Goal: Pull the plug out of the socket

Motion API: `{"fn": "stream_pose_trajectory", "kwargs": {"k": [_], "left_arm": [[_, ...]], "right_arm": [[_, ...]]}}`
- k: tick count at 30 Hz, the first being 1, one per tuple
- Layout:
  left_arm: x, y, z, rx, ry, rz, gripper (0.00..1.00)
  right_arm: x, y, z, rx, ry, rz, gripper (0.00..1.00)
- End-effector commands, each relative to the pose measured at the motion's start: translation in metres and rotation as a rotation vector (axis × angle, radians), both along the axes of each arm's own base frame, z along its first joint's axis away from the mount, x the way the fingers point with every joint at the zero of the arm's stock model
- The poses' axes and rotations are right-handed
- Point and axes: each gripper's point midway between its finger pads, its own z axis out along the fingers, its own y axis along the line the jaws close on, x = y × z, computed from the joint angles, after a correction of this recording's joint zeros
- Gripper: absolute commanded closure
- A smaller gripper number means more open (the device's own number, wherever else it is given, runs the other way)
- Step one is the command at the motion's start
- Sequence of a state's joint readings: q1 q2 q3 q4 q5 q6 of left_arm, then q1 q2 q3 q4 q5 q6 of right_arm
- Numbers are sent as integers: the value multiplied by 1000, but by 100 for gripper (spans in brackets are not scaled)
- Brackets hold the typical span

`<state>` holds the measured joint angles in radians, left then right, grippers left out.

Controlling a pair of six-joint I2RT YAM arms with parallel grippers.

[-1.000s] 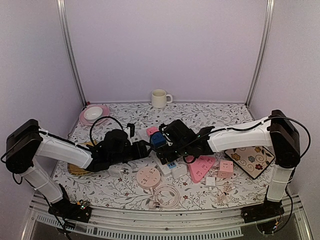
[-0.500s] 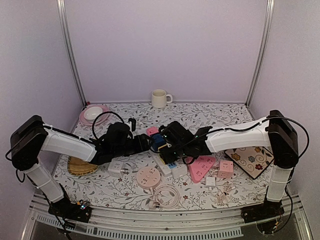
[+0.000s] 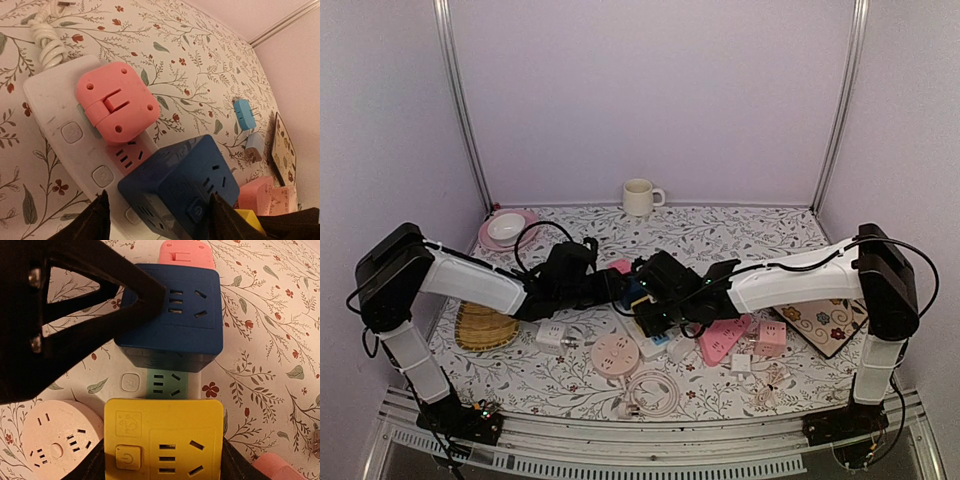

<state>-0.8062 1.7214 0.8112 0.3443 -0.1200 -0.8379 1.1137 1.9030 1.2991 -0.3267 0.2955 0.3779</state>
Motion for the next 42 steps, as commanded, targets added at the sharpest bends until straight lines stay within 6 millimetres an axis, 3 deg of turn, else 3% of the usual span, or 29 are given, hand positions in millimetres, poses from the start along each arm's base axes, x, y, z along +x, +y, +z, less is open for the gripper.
{"fn": "stream_pose_trajectory", "kwargs": {"k": [1, 11, 24, 35, 42], "left_arm": [[-8, -1, -15, 77, 8, -3, 33], [-23, 5, -42, 152, 43, 10, 32], [-36, 12, -72, 202, 95, 23, 32], [-38, 13, -74, 207, 98, 25, 33], [-38, 13, -68, 202, 86, 19, 32]], "right_arm": [[-14, 17, 31, 75, -18, 35, 71], [-23, 16, 30, 80, -7, 27, 72], [-21, 19, 74, 160, -69, 10, 72], [-16, 18, 98, 190, -123, 6, 72], [-14, -5, 112, 189, -153, -34, 72]]}}
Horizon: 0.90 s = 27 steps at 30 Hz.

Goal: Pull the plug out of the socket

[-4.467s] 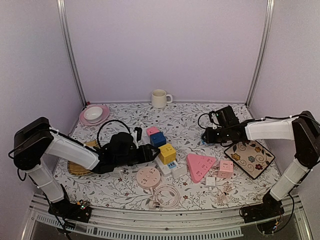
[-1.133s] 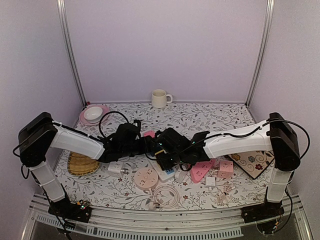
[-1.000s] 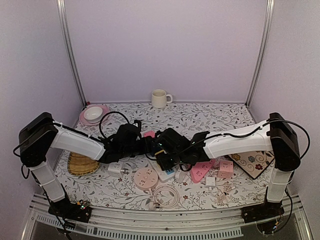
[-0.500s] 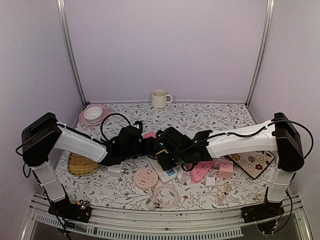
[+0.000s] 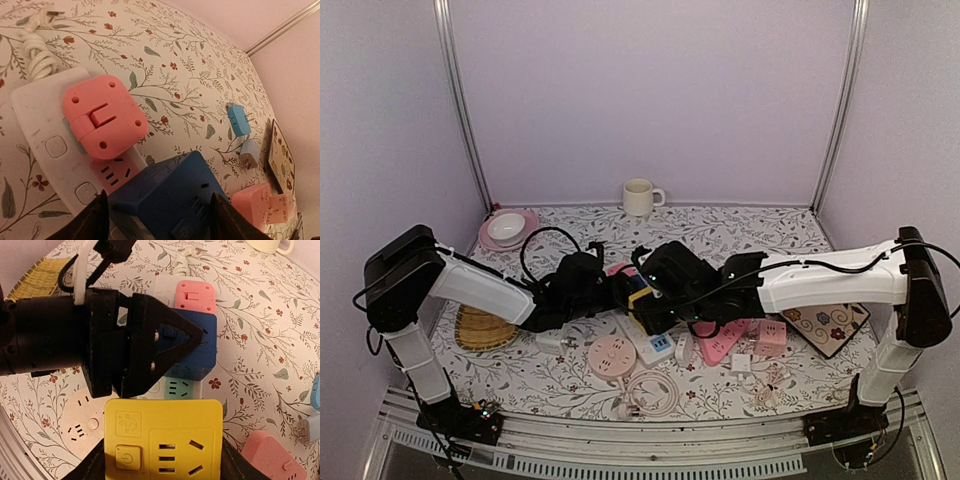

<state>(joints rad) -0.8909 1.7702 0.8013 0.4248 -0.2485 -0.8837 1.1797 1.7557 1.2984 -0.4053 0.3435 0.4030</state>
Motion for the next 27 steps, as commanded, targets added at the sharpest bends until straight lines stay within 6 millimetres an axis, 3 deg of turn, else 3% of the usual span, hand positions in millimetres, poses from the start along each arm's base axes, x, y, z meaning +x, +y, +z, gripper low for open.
{"fn": "stream_pose_trajectory", "kwargs": {"k": [1, 8, 12, 19, 27], "left_arm": [[-28, 28, -60, 200, 131, -26, 32], [-28, 25, -52, 187, 109, -35, 32], [-28, 24, -50, 186, 103, -39, 33], [-28, 21, -47, 183, 98, -47, 33], [-27, 21, -44, 183, 90, -51, 33]], "right_arm": [[13, -9, 55, 130, -100, -60, 71], [29, -63, 38, 121, -54, -173, 71], [44, -78, 28, 178, -9, -199, 70], [72, -75, 16, 261, 38, -194, 70], [104, -75, -11, 284, 95, -208, 69]]}}
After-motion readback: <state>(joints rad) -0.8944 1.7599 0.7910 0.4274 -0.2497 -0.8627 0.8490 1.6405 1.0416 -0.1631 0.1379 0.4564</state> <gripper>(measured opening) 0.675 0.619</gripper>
